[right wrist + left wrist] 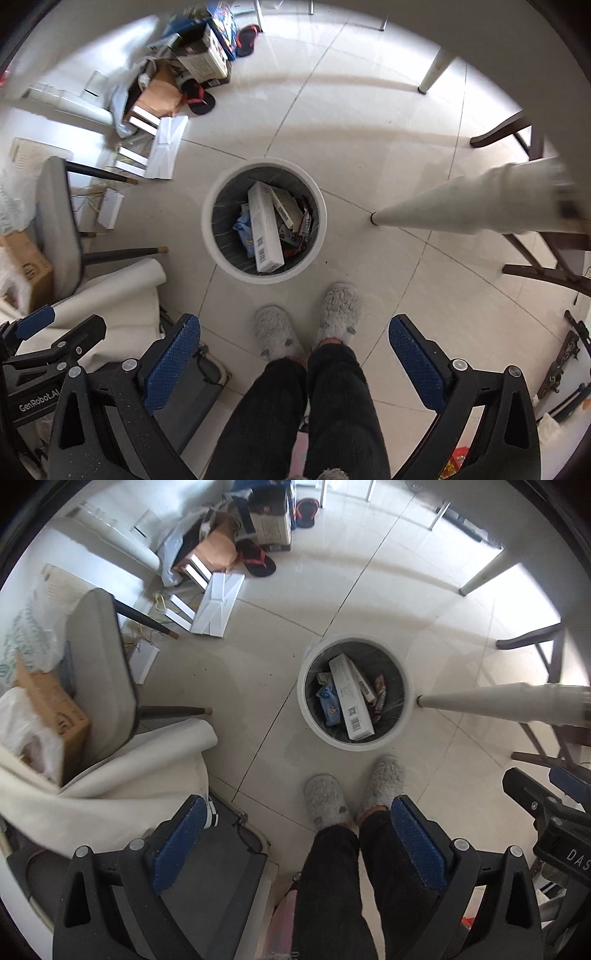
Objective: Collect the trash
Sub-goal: 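Move both tools back up over the table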
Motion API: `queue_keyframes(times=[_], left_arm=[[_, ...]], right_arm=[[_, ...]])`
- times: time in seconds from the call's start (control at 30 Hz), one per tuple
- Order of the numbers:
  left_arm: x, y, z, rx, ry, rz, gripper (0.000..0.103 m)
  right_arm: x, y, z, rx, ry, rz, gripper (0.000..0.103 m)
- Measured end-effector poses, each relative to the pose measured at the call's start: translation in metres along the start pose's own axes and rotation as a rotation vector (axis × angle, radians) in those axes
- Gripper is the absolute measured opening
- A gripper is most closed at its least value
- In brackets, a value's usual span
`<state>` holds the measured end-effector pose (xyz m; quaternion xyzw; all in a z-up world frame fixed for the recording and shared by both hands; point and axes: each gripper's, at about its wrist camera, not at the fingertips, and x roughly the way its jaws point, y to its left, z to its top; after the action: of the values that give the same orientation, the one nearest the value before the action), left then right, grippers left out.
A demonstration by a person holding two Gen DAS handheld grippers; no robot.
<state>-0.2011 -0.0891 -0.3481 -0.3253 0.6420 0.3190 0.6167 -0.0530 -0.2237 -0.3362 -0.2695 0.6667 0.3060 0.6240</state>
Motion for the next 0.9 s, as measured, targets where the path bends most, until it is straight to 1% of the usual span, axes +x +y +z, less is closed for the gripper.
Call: queue_keyframes(times=[0.17, 0.3, 0.43, 0.5, 0.6, 0.7, 0.8, 0.9], left_arm=[[-0.058, 0.005, -0.011, 0.013, -0.048, -0.012, 0.102], [-0.099, 0.011, -0.012, 0.007, -0.092, -0.016, 0.102], [-0.150, 0.014, 0.002, -0.018, -0.172, -0.032, 0.102], [-0.174, 0.011, 0.016, -0.018, -0.222, -0.024, 0.102], [-0.207, 0.003, 0.044, -0.016, -0.287, -0.024, 0.102], [-0.233, -0.011, 0.084, -0.011, -0.338, -0.018, 0.102], [-0.251, -0.032, 0.130, -0.011, -0.370, -0.007, 0.102], [-0.262, -0.057, 0.179, -0.007, -0.392, 0.052, 0.103]], right_arm=[[-0.072, 0.005, -0.013, 0.000, -0.027, 0.007, 0.103], [-0.123, 0.008, -0.017, 0.005, -0.048, 0.037, 0.103], [-0.178, 0.003, -0.004, 0.033, -0.088, 0.091, 0.103], [-0.202, -0.001, 0.007, 0.049, -0.115, 0.115, 0.103], [-0.240, -0.011, 0.036, 0.082, -0.169, 0.140, 0.103], [-0.274, -0.031, 0.076, 0.117, -0.234, 0.144, 0.103], [-0.298, -0.062, 0.129, 0.163, -0.271, 0.149, 0.103], [-0.301, -0.089, 0.202, 0.195, -0.278, 0.134, 0.103]])
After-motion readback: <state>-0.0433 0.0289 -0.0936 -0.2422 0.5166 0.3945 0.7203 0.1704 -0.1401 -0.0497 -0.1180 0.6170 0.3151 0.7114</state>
